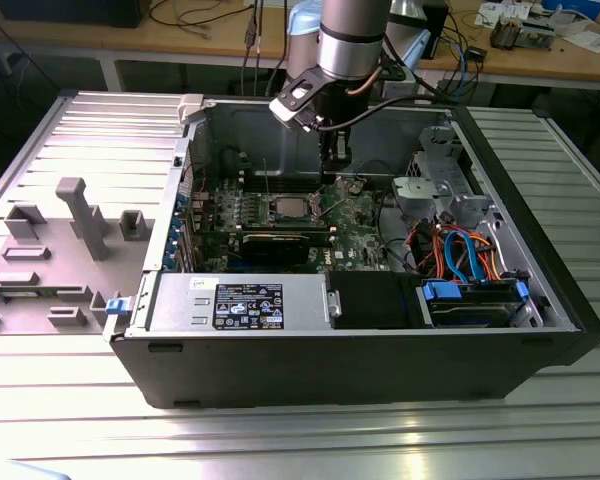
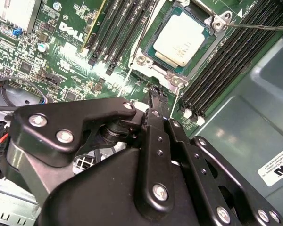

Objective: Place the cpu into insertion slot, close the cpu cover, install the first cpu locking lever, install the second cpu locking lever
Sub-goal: 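Close the cpu cover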

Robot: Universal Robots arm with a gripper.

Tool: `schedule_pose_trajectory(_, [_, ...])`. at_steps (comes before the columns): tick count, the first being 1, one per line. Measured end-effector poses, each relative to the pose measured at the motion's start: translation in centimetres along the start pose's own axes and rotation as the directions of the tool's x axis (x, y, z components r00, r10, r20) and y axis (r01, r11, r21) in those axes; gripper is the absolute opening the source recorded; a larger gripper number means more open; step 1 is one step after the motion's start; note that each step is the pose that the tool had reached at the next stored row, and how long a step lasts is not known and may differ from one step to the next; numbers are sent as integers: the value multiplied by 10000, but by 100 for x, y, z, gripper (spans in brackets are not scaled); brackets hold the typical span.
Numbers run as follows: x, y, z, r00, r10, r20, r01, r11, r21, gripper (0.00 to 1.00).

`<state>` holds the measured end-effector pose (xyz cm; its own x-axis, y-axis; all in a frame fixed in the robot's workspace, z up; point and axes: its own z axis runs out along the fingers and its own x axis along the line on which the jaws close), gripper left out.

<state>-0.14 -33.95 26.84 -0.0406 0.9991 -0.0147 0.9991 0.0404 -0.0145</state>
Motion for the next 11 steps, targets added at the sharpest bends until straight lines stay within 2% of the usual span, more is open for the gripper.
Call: schedule_pose_trajectory(11, [-1,13,0,10000,-2,0,2,10000,0,11])
